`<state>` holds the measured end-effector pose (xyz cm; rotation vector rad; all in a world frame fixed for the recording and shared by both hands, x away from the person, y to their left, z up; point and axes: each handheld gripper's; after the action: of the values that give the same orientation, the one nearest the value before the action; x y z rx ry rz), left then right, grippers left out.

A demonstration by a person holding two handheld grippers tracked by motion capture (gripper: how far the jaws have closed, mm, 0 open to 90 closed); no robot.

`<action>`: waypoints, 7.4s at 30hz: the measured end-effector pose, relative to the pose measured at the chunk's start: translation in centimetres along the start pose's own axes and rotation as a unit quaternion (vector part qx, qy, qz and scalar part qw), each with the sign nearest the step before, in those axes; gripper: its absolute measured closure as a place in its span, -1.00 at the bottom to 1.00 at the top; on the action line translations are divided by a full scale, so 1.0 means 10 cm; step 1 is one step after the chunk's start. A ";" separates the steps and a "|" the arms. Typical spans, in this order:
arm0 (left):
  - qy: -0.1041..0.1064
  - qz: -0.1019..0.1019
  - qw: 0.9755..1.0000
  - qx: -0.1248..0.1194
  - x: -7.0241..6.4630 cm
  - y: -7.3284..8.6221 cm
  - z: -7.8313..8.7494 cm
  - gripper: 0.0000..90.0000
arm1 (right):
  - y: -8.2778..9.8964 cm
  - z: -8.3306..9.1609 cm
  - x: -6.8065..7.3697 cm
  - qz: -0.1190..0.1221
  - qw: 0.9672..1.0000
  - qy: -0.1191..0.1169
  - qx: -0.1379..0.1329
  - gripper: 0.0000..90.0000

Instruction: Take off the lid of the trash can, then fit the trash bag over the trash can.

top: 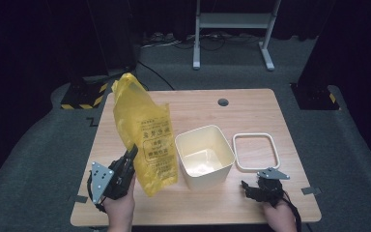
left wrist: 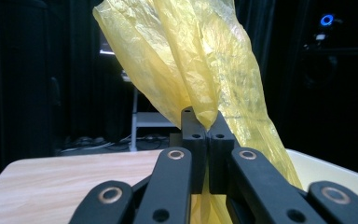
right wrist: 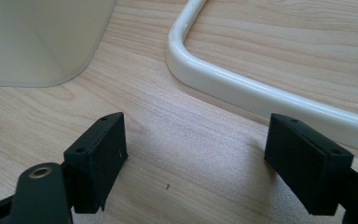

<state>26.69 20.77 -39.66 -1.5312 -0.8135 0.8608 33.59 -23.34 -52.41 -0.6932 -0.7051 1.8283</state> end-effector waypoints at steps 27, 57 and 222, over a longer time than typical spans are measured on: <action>0.042 0.000 0.998 -0.048 -0.31 -0.35 -0.56 0.98 | 0.00 0.00 0.00 0.000 1.000 -0.002 0.001 -0.55; 0.060 -0.028 0.998 0.007 -0.58 0.06 -1.24 0.98 | 0.00 0.00 -0.01 0.001 1.000 -0.004 0.001 -0.55; 0.172 -0.013 0.981 0.092 -0.94 0.21 -0.87 0.29 | -0.98 0.91 1.03 -0.004 0.952 -0.044 -0.303 1.00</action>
<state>29.66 8.14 -40.20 -1.4485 -0.4864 0.6084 29.50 -11.94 -40.65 -0.9992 -1.3539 1.6400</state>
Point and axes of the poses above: each handheld gripper's, and its own axes: z roughly backward along the jaws, y roughly out of its underside, x roughly to its left, and after that the axes turned 11 degrees about y, right-handed
